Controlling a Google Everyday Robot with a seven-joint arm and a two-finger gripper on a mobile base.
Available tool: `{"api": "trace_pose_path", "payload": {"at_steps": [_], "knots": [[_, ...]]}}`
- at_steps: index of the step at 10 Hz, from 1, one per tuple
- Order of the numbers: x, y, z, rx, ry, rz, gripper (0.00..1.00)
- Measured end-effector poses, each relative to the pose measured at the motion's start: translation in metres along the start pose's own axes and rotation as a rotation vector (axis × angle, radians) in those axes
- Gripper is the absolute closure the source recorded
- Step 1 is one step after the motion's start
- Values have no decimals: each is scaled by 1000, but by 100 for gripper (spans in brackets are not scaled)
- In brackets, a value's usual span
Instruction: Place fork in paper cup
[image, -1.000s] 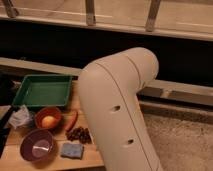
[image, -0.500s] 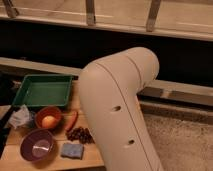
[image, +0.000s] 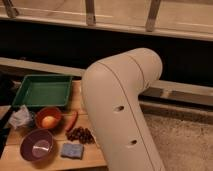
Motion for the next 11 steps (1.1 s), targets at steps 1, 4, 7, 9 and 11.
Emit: {"api": "trace_pose_path", "payload": {"at_steps": [1,4,7,9,11], "knots": [[3,-7,-7,-18,-32,0,97],[18,-21,-42,-91,-123,13,97],[26,-37,-57,-125,-183,48,97],[35,-67,-61,-127,-198,142,97],[40,-92,-66,-121,-208,208,97]]}}
